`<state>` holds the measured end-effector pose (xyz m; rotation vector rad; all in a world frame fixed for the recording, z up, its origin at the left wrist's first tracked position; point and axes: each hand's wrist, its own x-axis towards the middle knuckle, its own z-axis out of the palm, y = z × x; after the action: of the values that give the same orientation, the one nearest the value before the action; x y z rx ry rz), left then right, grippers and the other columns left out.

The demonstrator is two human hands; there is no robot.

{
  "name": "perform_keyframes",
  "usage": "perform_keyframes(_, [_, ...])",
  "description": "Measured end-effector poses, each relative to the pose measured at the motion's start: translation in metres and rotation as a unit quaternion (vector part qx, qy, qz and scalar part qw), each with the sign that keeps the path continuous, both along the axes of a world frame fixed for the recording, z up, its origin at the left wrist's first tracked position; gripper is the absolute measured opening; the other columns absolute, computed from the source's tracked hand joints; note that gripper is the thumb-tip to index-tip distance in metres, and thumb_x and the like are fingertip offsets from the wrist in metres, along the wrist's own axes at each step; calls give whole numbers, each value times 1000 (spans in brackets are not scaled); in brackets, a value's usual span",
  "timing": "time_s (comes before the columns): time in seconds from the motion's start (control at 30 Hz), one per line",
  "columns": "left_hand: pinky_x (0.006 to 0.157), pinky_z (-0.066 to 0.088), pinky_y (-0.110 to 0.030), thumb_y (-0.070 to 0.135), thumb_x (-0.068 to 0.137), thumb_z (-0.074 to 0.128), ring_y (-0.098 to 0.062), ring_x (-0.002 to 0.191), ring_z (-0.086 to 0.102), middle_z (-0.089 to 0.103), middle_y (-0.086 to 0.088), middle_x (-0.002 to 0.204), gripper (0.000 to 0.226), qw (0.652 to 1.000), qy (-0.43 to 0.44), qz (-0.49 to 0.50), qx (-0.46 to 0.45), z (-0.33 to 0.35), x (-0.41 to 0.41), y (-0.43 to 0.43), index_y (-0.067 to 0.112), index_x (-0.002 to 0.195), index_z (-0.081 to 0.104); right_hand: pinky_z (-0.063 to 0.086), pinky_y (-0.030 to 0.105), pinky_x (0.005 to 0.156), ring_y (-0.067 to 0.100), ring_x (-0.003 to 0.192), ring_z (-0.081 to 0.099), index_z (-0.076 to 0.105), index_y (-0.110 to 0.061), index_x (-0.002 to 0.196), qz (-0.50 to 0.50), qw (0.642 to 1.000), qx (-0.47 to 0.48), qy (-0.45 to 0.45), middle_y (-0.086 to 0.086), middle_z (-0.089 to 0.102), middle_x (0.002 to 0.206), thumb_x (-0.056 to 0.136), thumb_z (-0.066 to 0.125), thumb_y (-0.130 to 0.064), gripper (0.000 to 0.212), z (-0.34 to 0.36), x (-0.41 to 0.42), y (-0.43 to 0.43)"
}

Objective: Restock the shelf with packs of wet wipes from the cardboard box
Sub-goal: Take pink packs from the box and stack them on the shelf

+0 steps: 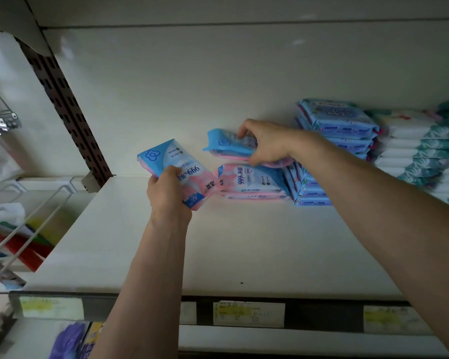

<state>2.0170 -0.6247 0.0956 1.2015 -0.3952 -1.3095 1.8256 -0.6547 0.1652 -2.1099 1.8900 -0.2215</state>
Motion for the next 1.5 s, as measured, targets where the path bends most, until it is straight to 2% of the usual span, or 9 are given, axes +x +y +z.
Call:
perform_keyframes(0.17, [83, 56, -50, 10, 89, 56, -26, 92, 69, 68, -6, 107, 16, 1000, 1, -26, 6, 0, -6, 3, 25, 90, 50, 52, 36, 62, 26, 69, 59, 35, -30, 131, -10, 995, 58, -82, 16, 66, 100, 73, 74, -14, 71, 5, 7, -3])
perform_keyframes(0.43, [88, 54, -51, 38, 89, 55, -31, 105, 67, 69, -12, 116, 41, 974, -13, -197, -114, 5, -22, 13, 19, 125, 58, 58, 35, 73, 20, 86, 68, 46, -19, 126, -25, 986, 109, -121, 1, 64, 110, 79, 55, -70, 69, 15, 44, 7])
perform_keyframes(0.57, [83, 57, -46, 33, 91, 59, -28, 95, 69, 71, -12, 109, 34, 965, 4, -238, -107, 4, -23, 16, 15, 120, 61, 61, 37, 62, 29, 76, 72, 54, -11, 124, -11, 979, 158, -131, 18, 68, 107, 100, 38, -29, 34, 22, 45, 8])
perform_keyframes(0.63, [68, 59, -37, 20, 92, 53, -25, 79, 70, 72, -10, 98, 23, 959, 25, -266, -95, 2, -18, 19, 15, 113, 62, 61, 36, 63, 27, 77, 72, 41, -10, 138, 14, 988, 145, -54, 20, 66, 113, 94, 36, -3, 45, 25, 38, 6])
perform_keyframes(0.77, [54, 57, -33, 15, 89, 48, -23, 67, 70, 72, -9, 89, 23, 940, 51, -330, -67, 6, -9, 20, 14, 106, 63, 47, 46, 97, 29, 125, 47, 12, -30, 151, 103, 962, -1, 253, 5, 31, 148, 79, 67, -14, 92, 20, 29, 8])
perform_keyframes(0.9, [55, 57, -31, 23, 90, 47, -22, 63, 69, 72, -8, 83, 22, 933, 10, -356, -46, 12, -6, 16, 14, 99, 65, 27, 43, 112, 22, 144, 15, 12, -29, 150, 242, 905, -127, 326, 2, 11, 157, 82, 61, -11, 86, 2, 34, 26])
perform_keyframes(1.0, [58, 58, -33, 42, 93, 43, -23, 66, 71, 73, -9, 87, 37, 934, 53, -351, -29, 12, -1, 14, 15, 99, 68, 31, 40, 109, 20, 141, 22, 27, -26, 144, 290, 889, -145, 324, 2, 25, 152, 83, 65, -22, 72, 2, 37, 26])
perform_keyframes(1.17, [56, 59, -33, 23, 96, 43, -22, 66, 71, 73, -8, 86, 23, 964, 135, -229, -17, 3, 3, 11, 14, 105, 62, 48, 33, 73, 23, 86, 58, 51, -20, 99, 139, 982, 14, 130, -1, 58, 94, 68, 74, -39, 42, 24, 19, 11])
perform_keyframes(1.5, [49, 57, -35, 15, 97, 46, -22, 77, 67, 69, -5, 91, 13, 989, 67, -129, -4, -4, -3, 14, 19, 101, 59, 37, 32, 69, 24, 85, 50, 45, -16, 99, 18, 960, -45, 275, 3, 56, 99, 69, 72, -59, 59, -25, 9, -3])
